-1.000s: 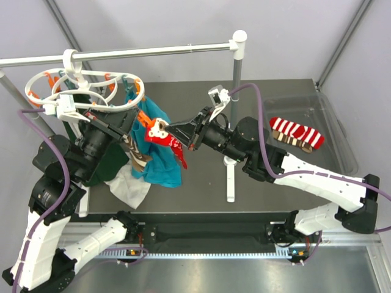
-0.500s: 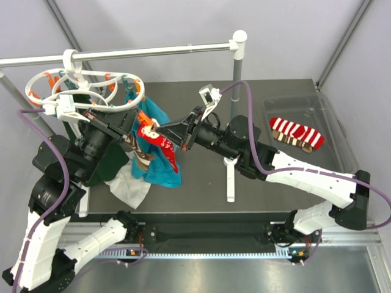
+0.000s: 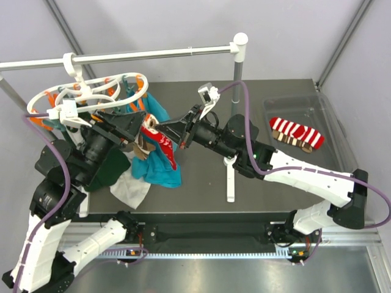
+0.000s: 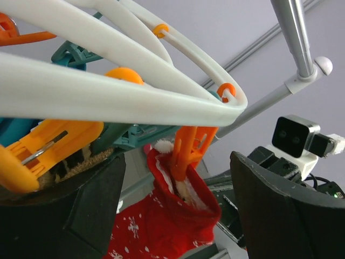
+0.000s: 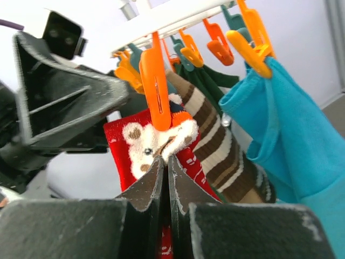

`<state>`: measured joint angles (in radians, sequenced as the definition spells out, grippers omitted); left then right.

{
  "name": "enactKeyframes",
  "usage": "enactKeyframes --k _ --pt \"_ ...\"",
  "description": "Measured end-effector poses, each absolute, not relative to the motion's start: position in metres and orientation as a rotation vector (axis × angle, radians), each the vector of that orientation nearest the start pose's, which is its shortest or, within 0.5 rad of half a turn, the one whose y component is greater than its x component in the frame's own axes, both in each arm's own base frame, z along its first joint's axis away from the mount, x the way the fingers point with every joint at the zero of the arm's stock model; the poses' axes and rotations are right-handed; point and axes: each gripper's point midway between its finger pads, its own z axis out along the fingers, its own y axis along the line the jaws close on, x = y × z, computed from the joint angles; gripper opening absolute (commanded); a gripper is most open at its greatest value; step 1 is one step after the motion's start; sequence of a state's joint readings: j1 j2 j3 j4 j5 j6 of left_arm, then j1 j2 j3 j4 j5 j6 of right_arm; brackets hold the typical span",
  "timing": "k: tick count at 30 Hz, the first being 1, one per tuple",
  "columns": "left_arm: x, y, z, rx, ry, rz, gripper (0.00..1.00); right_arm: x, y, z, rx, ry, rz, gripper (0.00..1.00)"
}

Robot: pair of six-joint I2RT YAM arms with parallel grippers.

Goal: Clip the socks to the hanger
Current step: Clamp the sock onto the hanger.

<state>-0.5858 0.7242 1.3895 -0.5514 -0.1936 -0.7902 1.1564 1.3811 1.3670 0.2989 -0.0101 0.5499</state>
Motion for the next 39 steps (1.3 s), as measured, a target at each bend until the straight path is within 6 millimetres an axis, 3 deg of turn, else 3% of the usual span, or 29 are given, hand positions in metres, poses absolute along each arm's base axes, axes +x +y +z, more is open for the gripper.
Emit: enactKeyframes --k 7,15,18,26,32,39 --pt "0.179 -0.125 0.493 -0.276 1.491 -1.030 0.74 0.181 0.438 0.456 -0.490 1.385 1.298 0.02" --pt "0.154 -0.143 0.487 -0.187 1.563 -1.164 0.70 0.214 0.429 0.436 -0.538 1.441 1.141 0.02" --pt "0.145 -0.146 0.485 -0.173 1.576 -1.205 0.67 0.227 0.425 0.435 -0.531 1.454 1.109 0.02" --pt "0.129 -0.142 0.492 -0.158 1.578 -1.241 0.54 0.233 0.422 0.440 -0.515 1.470 1.109 0.02" --pt "0.112 -0.124 0.516 -0.131 1.483 -1.215 0.51 0.245 0.423 0.443 -0.474 1.493 1.092 0.02" --pt "0.093 -0.068 0.545 -0.179 1.337 -1.012 0.51 0.259 0.429 0.440 -0.453 1.526 1.036 0.03"
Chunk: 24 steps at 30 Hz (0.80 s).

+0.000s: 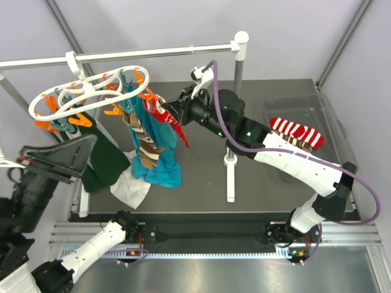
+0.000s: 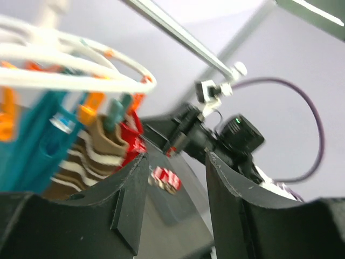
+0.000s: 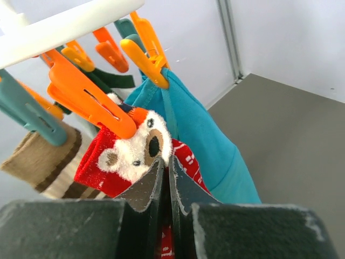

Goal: Clip the socks to the hanger
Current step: Clamp the sock onto the hanger.

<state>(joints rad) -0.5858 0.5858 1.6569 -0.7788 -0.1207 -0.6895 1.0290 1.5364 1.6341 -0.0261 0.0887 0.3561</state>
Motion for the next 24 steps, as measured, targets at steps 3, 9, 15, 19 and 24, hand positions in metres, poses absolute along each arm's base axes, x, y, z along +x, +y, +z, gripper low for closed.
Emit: enactKeyframes --k 3,9,15,19,24 --pt "0.092 -0.039 0.553 -0.228 1.303 -0.876 0.56 0.265 0.427 0.441 -0.452 1.530 0.993 0.04" --pt "0.124 -0.026 0.536 -0.277 1.370 -0.658 0.70 0.285 0.417 0.452 -0.439 1.512 0.916 0.05" --pt "0.180 -0.056 0.492 -0.242 1.546 -0.522 0.80 0.308 0.408 0.443 -0.428 1.531 0.869 0.05" --pt "0.208 -0.073 0.471 -0.227 1.616 -0.473 0.80 0.309 0.410 0.440 -0.448 1.536 0.876 0.06" --pt "0.227 -0.075 0.470 -0.246 1.605 -0.419 0.74 0.305 0.413 0.441 -0.477 1.524 0.898 0.05"
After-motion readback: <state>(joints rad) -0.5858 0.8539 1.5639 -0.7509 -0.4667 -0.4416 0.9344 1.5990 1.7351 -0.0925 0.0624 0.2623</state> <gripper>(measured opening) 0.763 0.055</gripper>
